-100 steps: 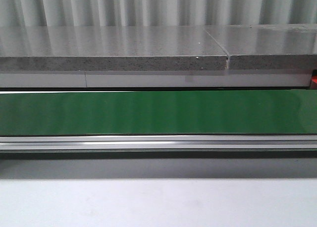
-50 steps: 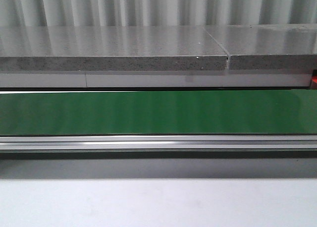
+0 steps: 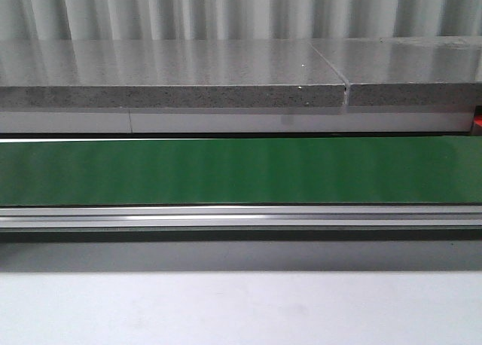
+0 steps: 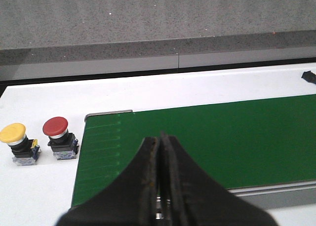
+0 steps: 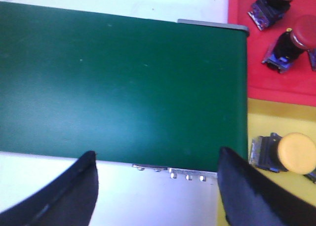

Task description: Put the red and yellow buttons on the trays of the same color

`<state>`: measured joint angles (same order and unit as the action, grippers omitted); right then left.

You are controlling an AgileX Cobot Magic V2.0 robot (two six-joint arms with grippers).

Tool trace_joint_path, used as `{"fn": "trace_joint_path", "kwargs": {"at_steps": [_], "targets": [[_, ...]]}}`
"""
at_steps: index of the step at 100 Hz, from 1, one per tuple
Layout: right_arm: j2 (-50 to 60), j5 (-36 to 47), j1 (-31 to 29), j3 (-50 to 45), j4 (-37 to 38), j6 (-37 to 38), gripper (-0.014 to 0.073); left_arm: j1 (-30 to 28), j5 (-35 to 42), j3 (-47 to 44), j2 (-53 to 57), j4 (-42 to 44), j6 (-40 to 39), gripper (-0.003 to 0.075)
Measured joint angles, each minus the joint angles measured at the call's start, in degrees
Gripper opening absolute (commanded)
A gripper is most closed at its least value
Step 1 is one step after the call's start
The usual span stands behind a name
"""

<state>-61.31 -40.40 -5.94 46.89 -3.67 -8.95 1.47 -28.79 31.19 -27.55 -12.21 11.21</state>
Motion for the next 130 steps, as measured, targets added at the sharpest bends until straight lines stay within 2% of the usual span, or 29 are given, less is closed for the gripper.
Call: {"fn": "trace_joint_path", "kwargs": {"at_steps": [8, 27, 34, 54, 80, 90, 100, 119, 124, 130], "targets": [[0.4, 0.0, 1.1, 0.0, 0.0, -0.1, 0.0421, 0.0, 0.0, 0.0, 0.0, 0.0, 0.0, -0.002], [4.2, 0.1, 1.3, 0.0, 0.0, -0.2, 0.0029, 0.0, 0.0, 0.0, 0.0, 0.0, 0.0, -0.002], [6.1, 0.1, 1.3, 0.0, 0.0, -0.2, -0.0073, 0.0, 0.0, 0.0, 0.0, 0.0, 0.0, -0.002], [10.3, 0.1, 1.3, 0.0, 0.0, -0.2, -0.0067, 0.0, 0.0, 0.0, 0.0, 0.0, 0.0, -0.002], [10.7, 0.1, 1.3, 0.0, 0.0, -0.2, -0.0067, 0.0, 0.1, 0.0, 0.0, 0.0, 0.0, -0.0019], [10.7, 0.1, 1.3, 0.0, 0.0, -0.2, -0.0067, 0.0, 0.1, 0.0, 0.0, 0.0, 0.0, 0.0004], [10.7, 0.1, 1.3, 0.0, 0.0, -0.2, -0.0067, 0.0, 0.1, 0.0, 0.0, 0.0, 0.0, 0.0112], [10.7, 0.1, 1.3, 0.0, 0.0, -0.2, -0.0067, 0.0, 0.1, 0.0, 0.0, 0.0, 0.0, 0.0472], [10.7, 0.1, 1.3, 0.0, 0.0, -0.2, -0.0067, 0.0, 0.1, 0.0, 0.0, 0.0, 0.0, 0.0518], [10.7, 0.1, 1.3, 0.0, 0.0, -0.2, -0.0067, 0.0, 0.1, 0.0, 0.0, 0.0, 0.0, 0.0531]]}}
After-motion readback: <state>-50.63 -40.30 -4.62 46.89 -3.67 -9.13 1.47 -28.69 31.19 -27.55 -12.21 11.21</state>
